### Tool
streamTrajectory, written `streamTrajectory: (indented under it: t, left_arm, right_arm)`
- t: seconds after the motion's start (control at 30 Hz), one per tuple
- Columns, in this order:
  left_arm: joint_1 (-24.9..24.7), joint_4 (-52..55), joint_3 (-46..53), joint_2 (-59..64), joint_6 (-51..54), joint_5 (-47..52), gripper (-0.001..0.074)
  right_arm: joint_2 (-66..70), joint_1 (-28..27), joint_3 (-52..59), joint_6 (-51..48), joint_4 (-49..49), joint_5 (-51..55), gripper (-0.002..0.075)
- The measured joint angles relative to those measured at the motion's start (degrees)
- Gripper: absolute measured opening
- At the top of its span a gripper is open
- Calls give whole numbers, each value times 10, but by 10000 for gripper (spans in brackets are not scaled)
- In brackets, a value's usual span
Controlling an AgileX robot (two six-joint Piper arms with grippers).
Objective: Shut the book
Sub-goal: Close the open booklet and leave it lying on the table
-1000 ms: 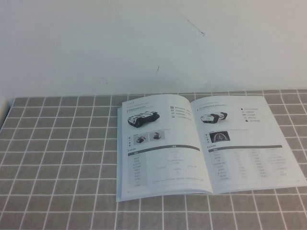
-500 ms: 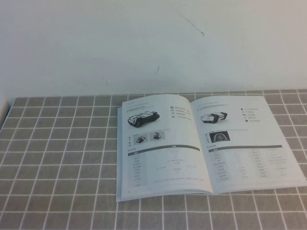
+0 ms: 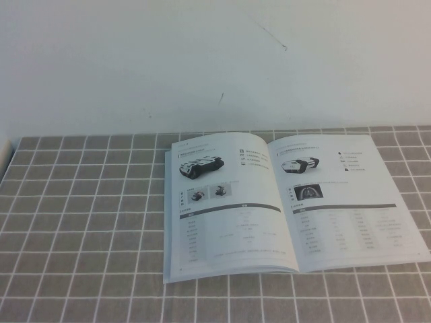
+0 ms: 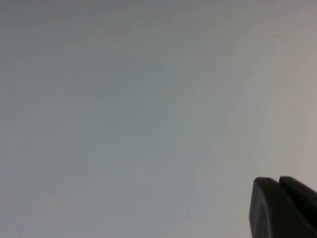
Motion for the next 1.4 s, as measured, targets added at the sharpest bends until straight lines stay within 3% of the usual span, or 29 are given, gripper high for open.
streamTrajectory:
  t: [0.17,0.3,0.4,0.67,0.9,1.1,1.23,1.4]
  left_arm:
    - [0,0,0,0,-3,-70,-4]
    - [0,19,0,-1,22,-80,-4]
    - [0,92,-1,-1,39,-76,-4]
    - [0,245,-144,-1,-181,287,-4]
    - [0,253,-231,-1,-225,613,-4]
    - [0,236,-245,-1,-244,878,-4]
    - [0,219,-245,-1,-292,967,-4]
    - [0,203,-245,-1,-312,989,-4]
  right_arm:
    - [0,0,-11,27,2,-18,-3]
    - [0,0,-65,25,-3,44,-3]
    - [0,0,-111,23,-4,103,-3]
    - [0,0,-252,28,-5,310,-3]
    - [41,0,-357,23,-6,512,-3]
    - [151,0,-422,4,10,706,-3]
    - [214,0,-431,-58,44,816,-3]
    - [288,0,-431,-98,66,929,-3]
